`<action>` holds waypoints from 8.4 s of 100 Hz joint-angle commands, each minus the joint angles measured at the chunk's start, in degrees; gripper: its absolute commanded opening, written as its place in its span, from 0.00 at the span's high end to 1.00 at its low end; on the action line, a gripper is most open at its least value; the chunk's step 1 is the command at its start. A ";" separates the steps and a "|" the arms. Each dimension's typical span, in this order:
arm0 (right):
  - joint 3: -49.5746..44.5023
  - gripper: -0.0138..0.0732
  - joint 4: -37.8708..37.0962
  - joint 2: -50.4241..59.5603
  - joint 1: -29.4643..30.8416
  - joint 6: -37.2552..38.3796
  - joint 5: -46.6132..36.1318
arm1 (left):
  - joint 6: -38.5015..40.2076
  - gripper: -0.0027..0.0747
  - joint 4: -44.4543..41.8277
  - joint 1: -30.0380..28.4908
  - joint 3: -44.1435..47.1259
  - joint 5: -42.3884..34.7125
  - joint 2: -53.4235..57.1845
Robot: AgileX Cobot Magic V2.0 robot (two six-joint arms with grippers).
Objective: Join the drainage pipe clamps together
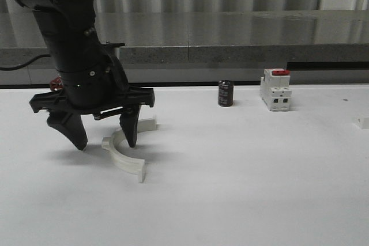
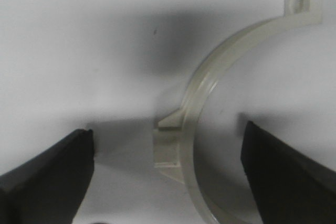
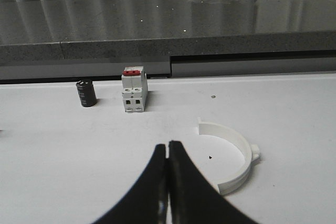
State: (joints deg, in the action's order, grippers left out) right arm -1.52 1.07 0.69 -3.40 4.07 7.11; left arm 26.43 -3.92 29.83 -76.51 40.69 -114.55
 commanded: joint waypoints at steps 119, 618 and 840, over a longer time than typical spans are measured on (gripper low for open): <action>1.08 0.92 0.17 0.98 0.24 -0.23 -5.44 | -14.95 0.19 -2.29 -16.66 35.94 -13.25 74.08; 90.23 0.86 -13.99 -116.37 -32.72 41.29 32.83 | -14.95 0.99 -2.60 -16.66 46.95 -13.35 91.03; 71.23 0.32 -7.35 -82.62 -15.79 10.79 30.06 | -14.95 0.99 -2.60 -16.66 46.95 -13.35 91.03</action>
State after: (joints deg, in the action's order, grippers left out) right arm 72.53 -5.76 -89.75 -22.77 17.47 39.41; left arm 11.35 -6.57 13.22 -28.09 31.87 -23.19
